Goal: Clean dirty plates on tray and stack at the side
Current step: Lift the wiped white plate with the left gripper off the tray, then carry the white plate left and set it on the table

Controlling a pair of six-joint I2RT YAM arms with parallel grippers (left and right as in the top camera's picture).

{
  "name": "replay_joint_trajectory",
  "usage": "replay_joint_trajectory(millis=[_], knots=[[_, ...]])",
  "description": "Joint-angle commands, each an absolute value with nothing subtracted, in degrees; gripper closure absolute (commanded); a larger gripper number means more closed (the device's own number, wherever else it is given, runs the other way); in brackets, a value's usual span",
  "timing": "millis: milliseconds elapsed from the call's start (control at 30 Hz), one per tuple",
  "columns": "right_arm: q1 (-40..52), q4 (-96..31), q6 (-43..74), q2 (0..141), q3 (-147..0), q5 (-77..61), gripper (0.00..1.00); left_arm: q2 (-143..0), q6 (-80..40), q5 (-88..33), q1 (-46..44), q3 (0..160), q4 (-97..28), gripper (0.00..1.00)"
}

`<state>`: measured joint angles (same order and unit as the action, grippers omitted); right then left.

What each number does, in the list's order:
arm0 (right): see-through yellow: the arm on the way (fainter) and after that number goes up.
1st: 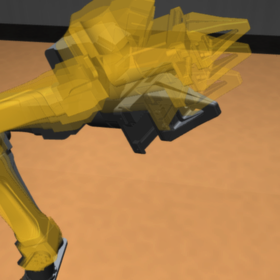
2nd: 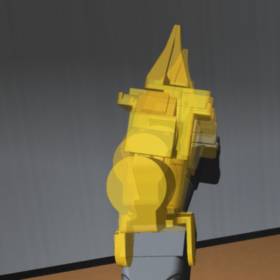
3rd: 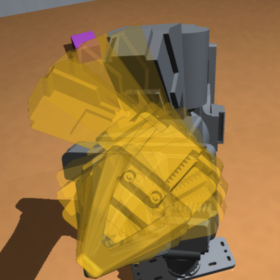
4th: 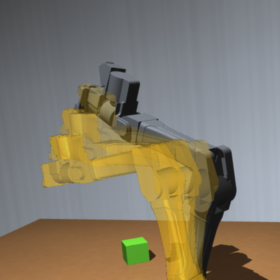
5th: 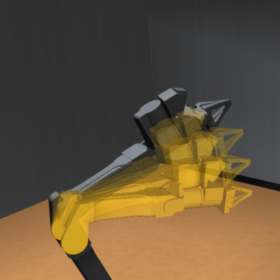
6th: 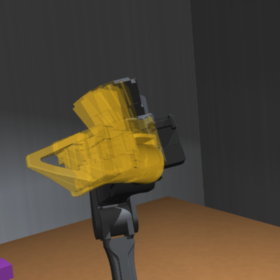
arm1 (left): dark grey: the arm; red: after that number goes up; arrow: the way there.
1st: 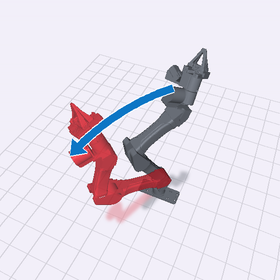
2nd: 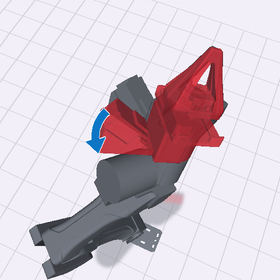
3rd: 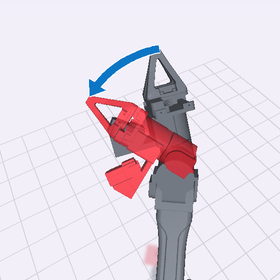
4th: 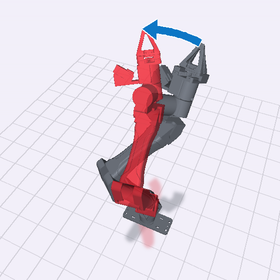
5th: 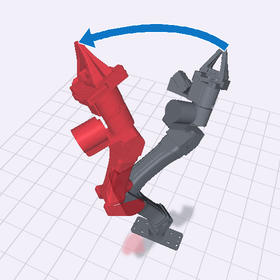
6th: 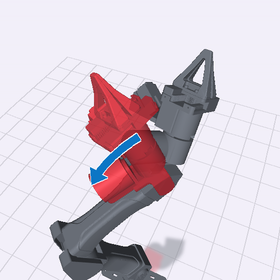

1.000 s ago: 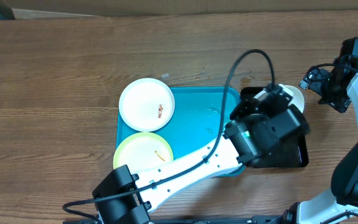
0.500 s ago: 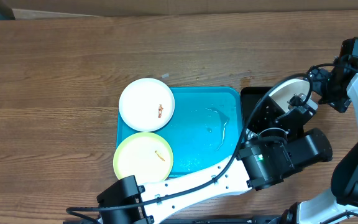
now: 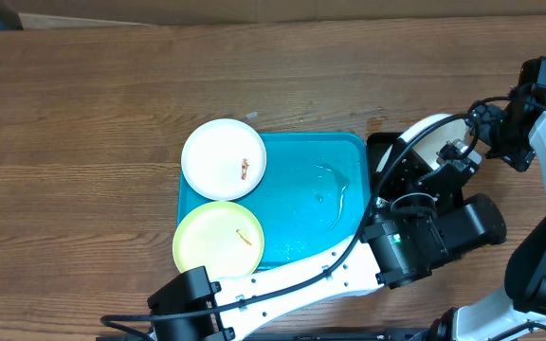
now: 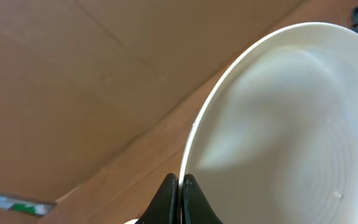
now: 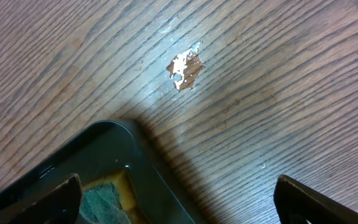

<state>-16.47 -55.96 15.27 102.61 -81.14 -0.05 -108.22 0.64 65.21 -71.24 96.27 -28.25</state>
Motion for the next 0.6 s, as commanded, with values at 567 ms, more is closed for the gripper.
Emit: replay_joint_trajectory(millis=[567], knots=[[-16.5,-55.7,15.7,101.9,-81.8,-0.2,0.00,-107.6,-23.4,7.0,-50.5,97.8,-40.0,0.96]])
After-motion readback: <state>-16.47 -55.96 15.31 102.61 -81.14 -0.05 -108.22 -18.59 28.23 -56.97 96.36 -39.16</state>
